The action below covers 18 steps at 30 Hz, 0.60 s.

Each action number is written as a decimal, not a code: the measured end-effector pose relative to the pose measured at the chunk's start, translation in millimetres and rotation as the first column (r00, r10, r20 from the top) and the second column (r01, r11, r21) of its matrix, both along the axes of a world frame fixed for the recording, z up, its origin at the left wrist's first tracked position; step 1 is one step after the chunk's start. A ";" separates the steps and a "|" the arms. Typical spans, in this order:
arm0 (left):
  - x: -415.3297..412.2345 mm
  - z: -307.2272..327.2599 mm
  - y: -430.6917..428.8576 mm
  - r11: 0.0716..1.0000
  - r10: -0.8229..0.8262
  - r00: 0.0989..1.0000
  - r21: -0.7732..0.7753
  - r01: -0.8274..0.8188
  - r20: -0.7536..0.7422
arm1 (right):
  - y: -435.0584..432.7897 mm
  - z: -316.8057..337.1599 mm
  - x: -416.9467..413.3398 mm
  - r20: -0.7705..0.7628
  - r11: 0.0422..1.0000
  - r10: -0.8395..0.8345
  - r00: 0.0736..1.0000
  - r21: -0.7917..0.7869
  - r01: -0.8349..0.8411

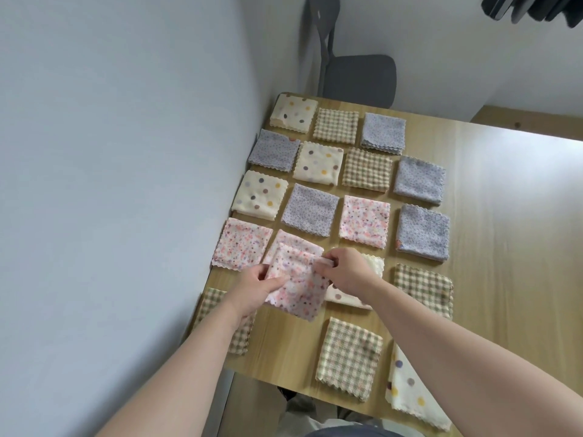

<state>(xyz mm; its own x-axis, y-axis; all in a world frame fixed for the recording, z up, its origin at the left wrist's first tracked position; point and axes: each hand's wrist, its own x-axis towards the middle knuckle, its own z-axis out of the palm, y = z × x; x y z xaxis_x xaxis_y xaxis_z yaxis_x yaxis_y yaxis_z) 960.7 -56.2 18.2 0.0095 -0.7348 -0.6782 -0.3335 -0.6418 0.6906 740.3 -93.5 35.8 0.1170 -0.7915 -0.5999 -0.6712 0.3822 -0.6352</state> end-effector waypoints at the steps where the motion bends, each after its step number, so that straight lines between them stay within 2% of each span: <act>1: 0.4 -2.2 -6.2 1.000 0.007 1.000 -0.002 -0.007 0.026 | -7.0 -3.8 1.0 -0.015 1.000 0.023 1.000 -0.015 -0.023; 4: -1.5 -6.4 -23.3 0.998 -0.020 0.981 -0.062 0.033 0.194 | -28.3 -16.6 7.1 -0.062 0.997 0.075 0.995 -0.021 -0.076; 7: -6.6 -11.5 -34.8 0.987 -0.053 0.924 -0.118 0.106 0.379 | -43.1 -29.7 14.4 -0.132 0.994 0.106 0.985 -0.014 -0.109; 10: -9.7 -22.4 -42.5 0.982 -0.065 0.884 -0.130 0.140 0.462 | -52.4 -42.0 18.6 -0.260 0.981 0.180 0.949 -0.024 -0.193; 13: -12.4 -30.1 -44.1 0.973 -0.094 0.845 -0.133 0.191 0.526 | -55.6 -51.4 17.4 -0.403 0.943 0.277 0.872 -0.062 -0.328; 18: -18.4 -36.5 -42.1 0.947 -0.175 0.718 -0.085 0.311 0.674 | -55.6 -59.1 14.0 -0.494 0.906 0.318 0.809 -0.091 -0.412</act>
